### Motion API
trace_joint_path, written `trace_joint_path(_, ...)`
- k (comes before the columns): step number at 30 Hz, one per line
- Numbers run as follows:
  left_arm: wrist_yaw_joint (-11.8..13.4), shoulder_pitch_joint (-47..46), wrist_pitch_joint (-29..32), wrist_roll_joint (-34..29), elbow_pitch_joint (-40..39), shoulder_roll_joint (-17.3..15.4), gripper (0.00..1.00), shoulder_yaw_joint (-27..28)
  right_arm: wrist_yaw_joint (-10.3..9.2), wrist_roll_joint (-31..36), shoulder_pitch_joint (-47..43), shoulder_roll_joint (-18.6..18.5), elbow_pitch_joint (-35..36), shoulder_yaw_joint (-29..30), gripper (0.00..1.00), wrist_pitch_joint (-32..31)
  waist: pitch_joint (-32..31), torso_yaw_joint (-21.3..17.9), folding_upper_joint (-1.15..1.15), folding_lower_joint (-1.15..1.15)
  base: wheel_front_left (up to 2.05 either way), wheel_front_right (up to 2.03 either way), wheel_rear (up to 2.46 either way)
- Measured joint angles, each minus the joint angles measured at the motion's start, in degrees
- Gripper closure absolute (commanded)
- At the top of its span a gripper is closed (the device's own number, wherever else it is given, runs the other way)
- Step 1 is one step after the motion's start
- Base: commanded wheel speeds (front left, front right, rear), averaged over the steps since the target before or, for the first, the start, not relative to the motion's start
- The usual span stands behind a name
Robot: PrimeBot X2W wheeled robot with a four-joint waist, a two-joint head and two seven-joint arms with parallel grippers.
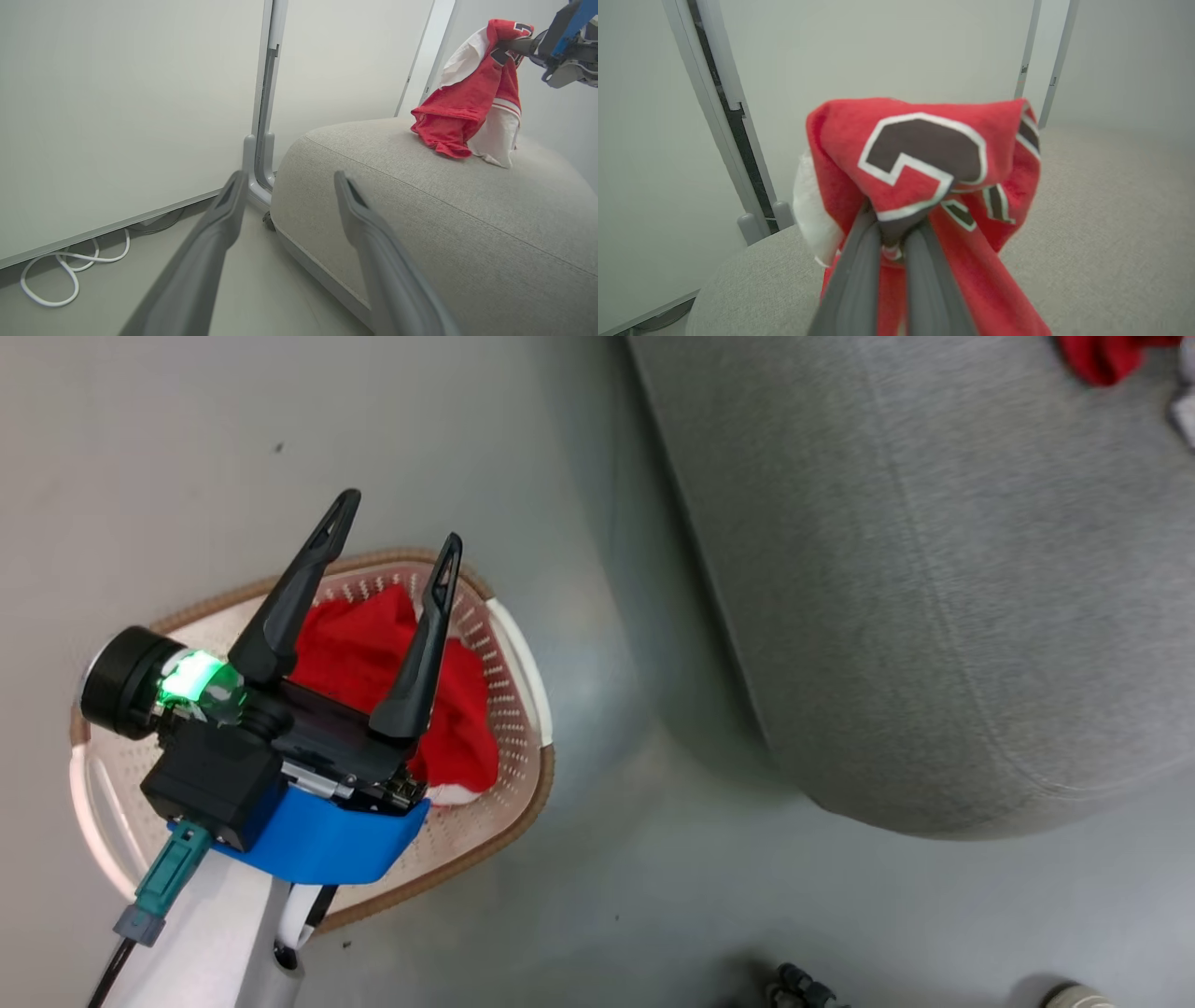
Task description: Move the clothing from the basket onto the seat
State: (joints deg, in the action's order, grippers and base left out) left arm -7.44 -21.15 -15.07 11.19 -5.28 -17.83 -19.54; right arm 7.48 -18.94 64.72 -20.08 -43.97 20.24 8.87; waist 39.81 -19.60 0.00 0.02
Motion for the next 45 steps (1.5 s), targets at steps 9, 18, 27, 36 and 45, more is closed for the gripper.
trace_joint_path(9, 0.0, -0.4, 0.0, -0.1, -0.5, 0.1, 0.00, -0.1, 0.00, 4.1, -0.1, 0.7, -10.2, 3.5, 1.00, 2.1, 3.8, 3.7, 0.00, 0.00, 0.00, 0.00, 0.00)
trace_joint_path(18, 0.0, -0.1, 0.0, 0.8, 1.1, 1.7, 0.00, 0.2, 0.00, 7.3, -0.6, 0.9, -14.1, 0.7, 0.00, 3.9, -0.6, 4.3, 0.00, -0.01, 0.00, 0.00, 0.00)
trace_joint_path(27, 0.0, 1.4, 0.0, 2.4, 3.6, 5.7, 0.00, 1.4, 0.01, 8.3, -8.6, 0.5, -13.0, -2.4, 0.00, 5.4, -8.3, 6.1, 0.00, -0.02, 0.00, 0.00, 0.00)
trace_joint_path(36, 0.0, 6.8, 0.0, 3.8, 9.3, 10.2, 0.00, 5.3, 0.00, 9.7, -22.4, 5.1, -1.2, -3.7, 0.00, 6.0, -18.4, 8.7, 0.00, -0.03, 0.00, 0.00, 0.00)
trace_joint_path(45, 0.0, 13.7, 0.0, 3.3, 13.3, 13.0, 0.00, 11.5, 0.00, 13.7, -39.5, 12.7, 18.5, -6.1, 0.00, 5.0, -28.6, 11.4, 0.00, -0.03, 0.00, 0.00, 0.00)
